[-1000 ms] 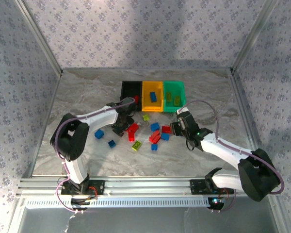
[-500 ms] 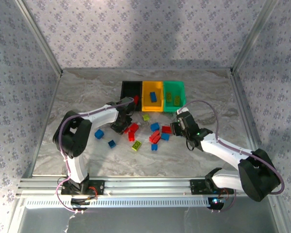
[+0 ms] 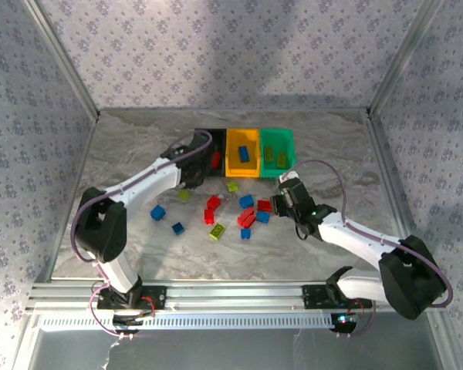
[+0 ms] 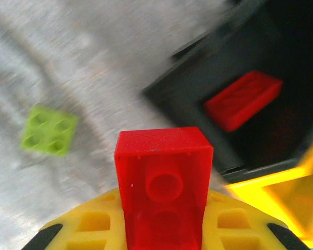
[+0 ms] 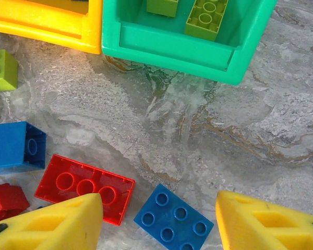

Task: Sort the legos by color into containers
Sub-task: Place the lego in the container.

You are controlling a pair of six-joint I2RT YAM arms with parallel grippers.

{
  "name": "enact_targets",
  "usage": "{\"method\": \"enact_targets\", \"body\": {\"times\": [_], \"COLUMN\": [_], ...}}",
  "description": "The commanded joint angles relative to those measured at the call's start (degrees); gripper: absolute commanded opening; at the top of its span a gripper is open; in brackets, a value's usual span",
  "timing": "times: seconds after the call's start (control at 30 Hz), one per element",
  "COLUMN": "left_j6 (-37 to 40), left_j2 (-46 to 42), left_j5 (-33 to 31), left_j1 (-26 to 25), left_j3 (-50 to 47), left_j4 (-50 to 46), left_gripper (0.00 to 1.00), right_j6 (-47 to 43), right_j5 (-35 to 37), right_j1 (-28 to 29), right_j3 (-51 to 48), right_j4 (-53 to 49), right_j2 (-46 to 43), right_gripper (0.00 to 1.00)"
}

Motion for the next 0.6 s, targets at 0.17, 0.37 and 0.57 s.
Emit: {"method": "enact_targets", "body": {"times": [0.17,0.37,0.57], "left_j6": [33.75,40.70,45.45], "left_j2": [17.33,21.18,21.95], "left_j5": [13.28,9.97,8.67], "left_j1": [5.21,5.50,5.54], "left_j3": [25.71,27.92,29.67], "left_j4": [-8.73,-9.60,-10.28], "left_gripper": [0.29,0.32,0.43], "right_j6": [-0.18,0.04,0.00], "right_j5": [3.15,3.85,2.16], "right_j1": [0.56,0.68,0.30], "right_j3": [-2.69,-4.03,-4.19], "right_j4": [0.74,1.15,1.95], "right_j2": [-4.98,-7.90,-7.80], "right_gripper": [0.61,0.61,0.61]}}
